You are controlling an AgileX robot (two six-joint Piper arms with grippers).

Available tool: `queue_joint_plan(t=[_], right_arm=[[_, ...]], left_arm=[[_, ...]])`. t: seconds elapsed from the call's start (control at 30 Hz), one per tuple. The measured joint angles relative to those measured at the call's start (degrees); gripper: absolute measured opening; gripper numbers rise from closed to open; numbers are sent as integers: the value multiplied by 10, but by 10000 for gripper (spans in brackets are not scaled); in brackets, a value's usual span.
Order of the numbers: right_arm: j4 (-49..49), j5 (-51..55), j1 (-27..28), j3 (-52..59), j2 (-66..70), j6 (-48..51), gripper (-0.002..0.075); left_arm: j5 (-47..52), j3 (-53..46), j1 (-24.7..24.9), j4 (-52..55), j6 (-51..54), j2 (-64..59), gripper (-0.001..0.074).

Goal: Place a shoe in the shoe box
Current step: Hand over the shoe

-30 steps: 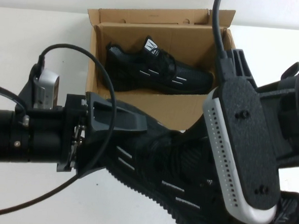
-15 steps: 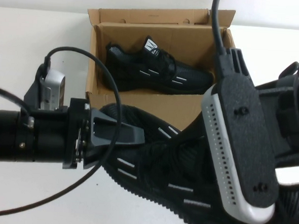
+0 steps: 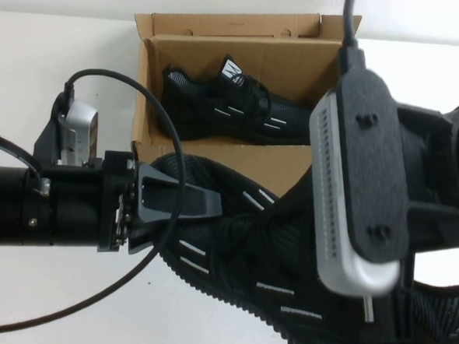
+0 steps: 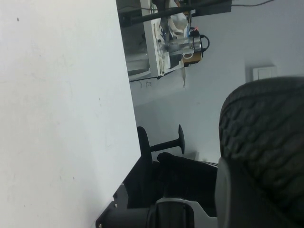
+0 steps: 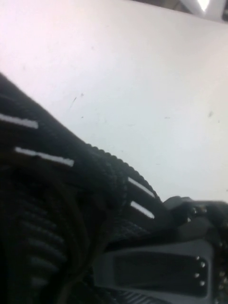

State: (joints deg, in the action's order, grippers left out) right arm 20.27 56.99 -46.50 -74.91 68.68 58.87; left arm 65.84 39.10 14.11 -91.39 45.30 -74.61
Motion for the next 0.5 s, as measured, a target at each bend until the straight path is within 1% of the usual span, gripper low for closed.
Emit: queue_joint_plan(t=[0.03, 0.1, 0.17, 0.27, 0.33, 0.37, 0.4, 0.5], right_arm=[[-1, 0, 0, 0, 0, -13, 24], [-1, -1, 0, 0, 0, -35, 84], [-3, -5, 0, 0, 0, -62, 211], [-12, -6, 0, -14, 0, -116, 452], [-22, 0, 0, -32, 0, -146, 565], [-27, 6, 0, -45, 0, -157, 608], [-34, 12, 0, -56, 0, -163, 631], [-57, 21, 0, -91, 0, -205, 663]], left_arm=[[0, 0, 0, -2, 0, 0, 149], [-2, 0, 0, -2, 3, 0, 149], [-6, 0, 0, -2, 5, 0, 149], [-6, 0, 0, -2, 16, 0, 149], [-8, 0, 0, -2, 22, 0, 148], [-11, 0, 0, -4, 25, 0, 148], [-13, 0, 0, -8, 30, 0, 147], [-31, 0, 0, -24, 55, 0, 147]])
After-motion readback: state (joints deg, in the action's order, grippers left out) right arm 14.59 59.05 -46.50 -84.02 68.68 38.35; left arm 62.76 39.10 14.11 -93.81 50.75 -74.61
